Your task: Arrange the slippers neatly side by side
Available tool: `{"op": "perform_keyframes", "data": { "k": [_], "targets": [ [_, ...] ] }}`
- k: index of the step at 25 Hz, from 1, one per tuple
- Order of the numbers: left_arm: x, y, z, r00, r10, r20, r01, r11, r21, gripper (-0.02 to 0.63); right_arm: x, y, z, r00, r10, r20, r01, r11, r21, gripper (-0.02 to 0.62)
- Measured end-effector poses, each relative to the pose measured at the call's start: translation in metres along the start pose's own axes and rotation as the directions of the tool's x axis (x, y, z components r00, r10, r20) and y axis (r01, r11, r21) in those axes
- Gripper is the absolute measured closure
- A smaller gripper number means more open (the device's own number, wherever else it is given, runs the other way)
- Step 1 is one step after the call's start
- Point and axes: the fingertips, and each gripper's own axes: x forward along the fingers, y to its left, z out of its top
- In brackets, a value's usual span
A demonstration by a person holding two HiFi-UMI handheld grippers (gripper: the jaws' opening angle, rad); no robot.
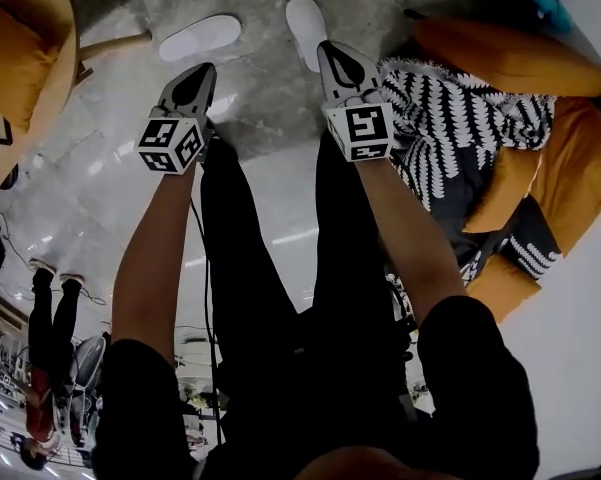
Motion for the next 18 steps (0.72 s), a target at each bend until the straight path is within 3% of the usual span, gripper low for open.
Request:
{"op": "perform_keyframes", "data": {
  "k": [5, 8, 11, 18],
  "targets": [
    [0.002, -0.010, -0.030, 0.994, -0.034, -0.104, 0.041, 0.997, 0.070, 0.591, 0.009, 0.022, 0.001, 0.999, 0.051, -0.021, -0.052, 0.994, -0.093, 0.561],
    [0.002, -0.012, -0.054, 0.984, -0.049, -0.173, 0.067, 0.993, 0.102, 0.591, 0.016, 0.034, 0.002, 0.996, 0.089, -0.023, -0.091, 0.991, -0.096, 0.561],
    [0.001, 0.006, -0.070, 0.978, -0.024, -0.208, 0.049, 0.992, 0.117, 0.591, 0.025, 0.038, 0.001, 0.993, 0.112, -0.022, -0.113, 0.991, -0.072, 0.561],
    [0.013, 0.062, -0.108, 0.948, 0.034, -0.317, 0.031, 0.980, 0.198, 0.589, 0.036, 0.034, -0.018, 0.988, 0.149, -0.032, -0.152, 0.976, -0.157, 0.561]
  ]
}}
